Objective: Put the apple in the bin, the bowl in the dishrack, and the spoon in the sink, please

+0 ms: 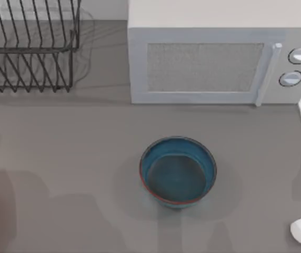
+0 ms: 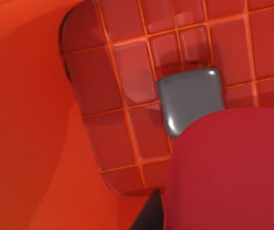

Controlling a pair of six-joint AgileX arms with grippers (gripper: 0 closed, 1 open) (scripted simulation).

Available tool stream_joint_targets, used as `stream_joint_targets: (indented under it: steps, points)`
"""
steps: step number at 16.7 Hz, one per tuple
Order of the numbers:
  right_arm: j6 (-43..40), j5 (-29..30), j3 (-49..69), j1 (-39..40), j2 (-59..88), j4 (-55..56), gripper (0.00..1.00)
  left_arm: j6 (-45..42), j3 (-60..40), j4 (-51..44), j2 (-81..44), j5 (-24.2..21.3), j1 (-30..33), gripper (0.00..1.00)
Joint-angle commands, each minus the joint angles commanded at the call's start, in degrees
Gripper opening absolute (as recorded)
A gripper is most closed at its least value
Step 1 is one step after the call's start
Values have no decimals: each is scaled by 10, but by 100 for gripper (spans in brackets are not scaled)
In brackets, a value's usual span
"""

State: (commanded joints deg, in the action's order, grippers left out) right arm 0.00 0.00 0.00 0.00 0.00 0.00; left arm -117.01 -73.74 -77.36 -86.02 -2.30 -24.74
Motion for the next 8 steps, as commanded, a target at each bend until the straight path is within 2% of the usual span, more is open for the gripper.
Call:
stream_joint_targets:
  steps: [3, 8]
  points:
    - [0, 0, 0, 0, 0, 0, 100, 1, 22, 24, -1, 1, -2, 0]
    - [0, 0, 0, 0, 0, 0, 100, -6, 121, 140, -20, 10, -8, 0]
